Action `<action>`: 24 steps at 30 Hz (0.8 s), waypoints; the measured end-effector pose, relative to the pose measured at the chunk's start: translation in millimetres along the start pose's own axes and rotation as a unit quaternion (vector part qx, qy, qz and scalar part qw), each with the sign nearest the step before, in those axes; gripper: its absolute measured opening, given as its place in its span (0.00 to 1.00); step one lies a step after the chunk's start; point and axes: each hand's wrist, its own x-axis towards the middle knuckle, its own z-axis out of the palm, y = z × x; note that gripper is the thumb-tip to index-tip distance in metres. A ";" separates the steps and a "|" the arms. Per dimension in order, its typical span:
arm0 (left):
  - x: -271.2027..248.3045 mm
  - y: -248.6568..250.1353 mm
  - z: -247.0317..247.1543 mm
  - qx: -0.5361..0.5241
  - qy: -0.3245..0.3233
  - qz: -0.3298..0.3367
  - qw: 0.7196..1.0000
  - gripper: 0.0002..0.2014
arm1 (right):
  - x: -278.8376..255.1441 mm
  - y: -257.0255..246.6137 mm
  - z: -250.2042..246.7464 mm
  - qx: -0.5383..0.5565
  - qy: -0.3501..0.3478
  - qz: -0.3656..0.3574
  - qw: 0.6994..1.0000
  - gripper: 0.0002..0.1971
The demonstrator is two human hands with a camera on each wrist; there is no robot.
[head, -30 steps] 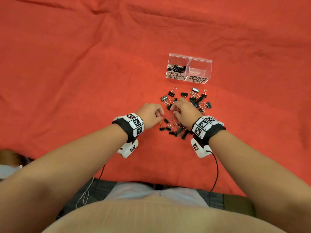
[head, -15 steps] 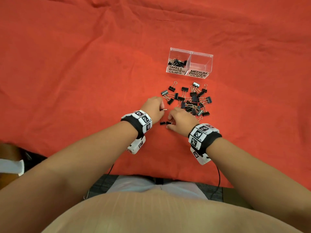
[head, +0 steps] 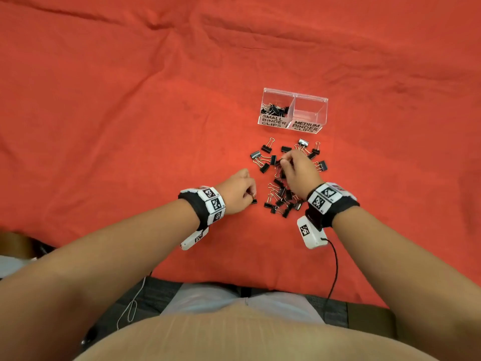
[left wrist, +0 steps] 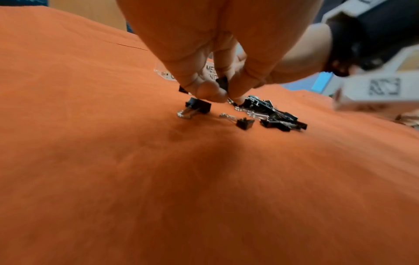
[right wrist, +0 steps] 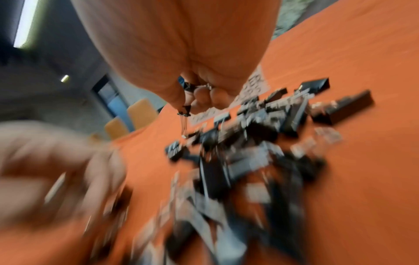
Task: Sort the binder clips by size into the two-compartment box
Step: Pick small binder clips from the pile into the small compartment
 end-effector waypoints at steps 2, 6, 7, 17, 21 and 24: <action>-1.4 -2.8 7.4 0.018 -0.012 0.018 1.000 0.07 | 22.6 -5.4 -17.6 0.013 0.026 0.030 0.999 0.09; -0.2 -6.5 11.7 0.091 -0.039 0.033 0.994 0.12 | 74.3 -26.3 -48.2 0.003 0.060 0.060 0.996 0.11; 0.5 -6.0 10.8 0.101 -0.038 0.034 0.994 0.13 | 85.1 -32.4 -53.1 -0.002 0.060 0.063 0.996 0.11; 7.6 3.1 10.5 0.197 -0.020 0.077 0.977 0.13 | 124.7 -44.3 -46.5 -0.105 0.009 0.015 0.994 0.15; 18.9 9.0 -5.4 0.193 0.016 0.080 0.978 0.14 | 92.2 -41.7 -50.7 -0.090 0.034 -0.023 0.995 0.14; 30.4 12.0 -23.1 0.119 0.071 0.053 0.989 0.11 | 41.2 -35.0 -39.3 -0.085 -0.044 -0.065 0.993 0.08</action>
